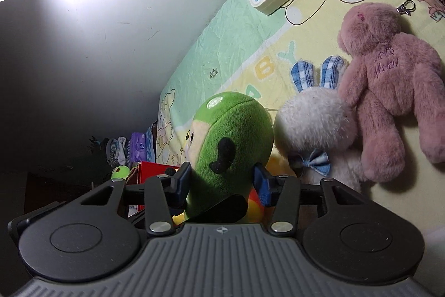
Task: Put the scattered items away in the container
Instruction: 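Lift the green plush with the right gripper and carry it to the box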
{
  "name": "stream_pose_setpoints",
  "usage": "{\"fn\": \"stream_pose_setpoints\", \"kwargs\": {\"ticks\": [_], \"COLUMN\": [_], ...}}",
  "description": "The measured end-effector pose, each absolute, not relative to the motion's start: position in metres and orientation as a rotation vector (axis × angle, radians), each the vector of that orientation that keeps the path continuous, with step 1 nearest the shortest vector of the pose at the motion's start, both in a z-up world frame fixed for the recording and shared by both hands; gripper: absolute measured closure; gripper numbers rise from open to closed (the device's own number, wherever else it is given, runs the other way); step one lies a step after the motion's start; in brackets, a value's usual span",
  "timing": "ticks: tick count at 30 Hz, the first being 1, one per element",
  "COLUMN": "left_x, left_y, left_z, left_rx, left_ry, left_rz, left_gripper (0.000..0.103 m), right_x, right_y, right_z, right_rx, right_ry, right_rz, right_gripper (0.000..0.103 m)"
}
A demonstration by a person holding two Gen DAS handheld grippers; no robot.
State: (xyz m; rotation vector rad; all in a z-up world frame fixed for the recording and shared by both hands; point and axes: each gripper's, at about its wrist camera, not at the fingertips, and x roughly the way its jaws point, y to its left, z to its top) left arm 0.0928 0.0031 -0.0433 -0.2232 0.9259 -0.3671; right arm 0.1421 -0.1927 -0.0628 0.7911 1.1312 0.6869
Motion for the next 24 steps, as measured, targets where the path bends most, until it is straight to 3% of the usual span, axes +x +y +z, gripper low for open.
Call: {"fn": "stream_pose_setpoints", "kwargs": {"ticks": [1,6,24], "left_x": [0.087,0.061,-0.007], "left_y": [0.004,0.001,0.033], "left_z": [-0.041,-0.029,0.003], "left_rx": [-0.238,-0.259,-0.270], "left_ry": [0.921,0.855,0.766], "left_rz": [-0.371,-0.387,-0.344], "left_gripper": [0.025,0.004,0.004], "right_x": [0.137,0.111,0.062], "right_y": [-0.195,-0.196,-0.169], "right_z": [-0.062,-0.056,-0.024], "right_rx": [0.796,0.804,0.735], "right_ry": [1.129,1.117,1.060], "right_rz": [0.694,0.748,0.887], "right_gripper": [0.053,0.053,0.053]}}
